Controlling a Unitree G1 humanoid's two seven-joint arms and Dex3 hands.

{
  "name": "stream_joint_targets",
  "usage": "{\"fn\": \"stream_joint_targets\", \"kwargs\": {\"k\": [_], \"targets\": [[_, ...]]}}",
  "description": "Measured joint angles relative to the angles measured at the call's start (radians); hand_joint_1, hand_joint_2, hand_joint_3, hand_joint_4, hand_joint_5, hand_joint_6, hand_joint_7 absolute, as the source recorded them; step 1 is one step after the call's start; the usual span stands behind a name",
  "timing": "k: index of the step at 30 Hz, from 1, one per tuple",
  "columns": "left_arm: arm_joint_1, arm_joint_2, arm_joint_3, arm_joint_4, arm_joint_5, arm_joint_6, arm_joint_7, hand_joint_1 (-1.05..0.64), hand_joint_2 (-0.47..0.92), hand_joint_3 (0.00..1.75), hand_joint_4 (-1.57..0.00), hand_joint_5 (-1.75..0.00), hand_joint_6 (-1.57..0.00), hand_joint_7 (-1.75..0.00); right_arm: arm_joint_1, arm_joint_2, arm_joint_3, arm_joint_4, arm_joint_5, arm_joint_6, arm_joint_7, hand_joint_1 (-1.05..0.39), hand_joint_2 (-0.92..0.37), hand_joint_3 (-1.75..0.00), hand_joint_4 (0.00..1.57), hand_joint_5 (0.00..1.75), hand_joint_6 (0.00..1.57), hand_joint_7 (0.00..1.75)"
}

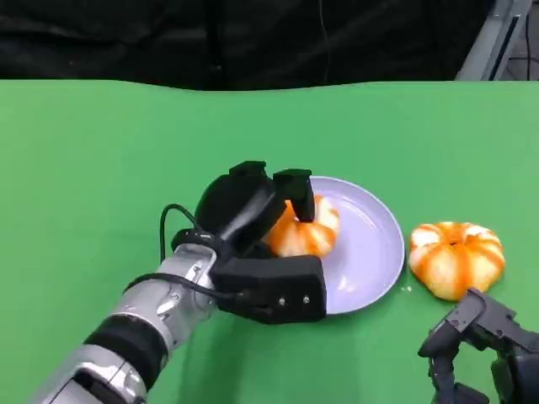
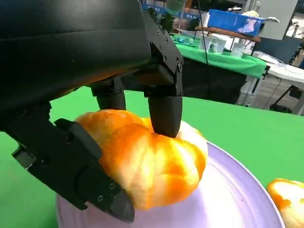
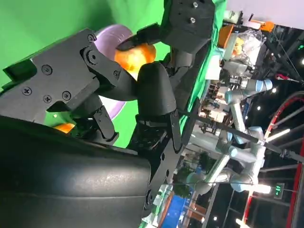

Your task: Grasp the bread from the table and place it into the plate.

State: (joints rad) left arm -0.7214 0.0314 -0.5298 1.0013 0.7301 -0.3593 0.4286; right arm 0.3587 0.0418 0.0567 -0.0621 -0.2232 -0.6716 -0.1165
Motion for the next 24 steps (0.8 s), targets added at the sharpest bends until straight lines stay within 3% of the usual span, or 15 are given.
{"fn": "stream_joint_targets", "kwargs": {"k": [24], "targets": [[-0.012, -0.008, -0.02, 0.043, 0.002, -0.005, 0.022, -0.04, 0.92, 0.11, -0.55, -1.75, -0.59, -1.6, 0.004, 0.003, 0.005, -0.009, -0.003, 0.009, -0.018, -0.13, -0.57, -1.1, 0.84, 1.75, 0.76, 1.51]]}}
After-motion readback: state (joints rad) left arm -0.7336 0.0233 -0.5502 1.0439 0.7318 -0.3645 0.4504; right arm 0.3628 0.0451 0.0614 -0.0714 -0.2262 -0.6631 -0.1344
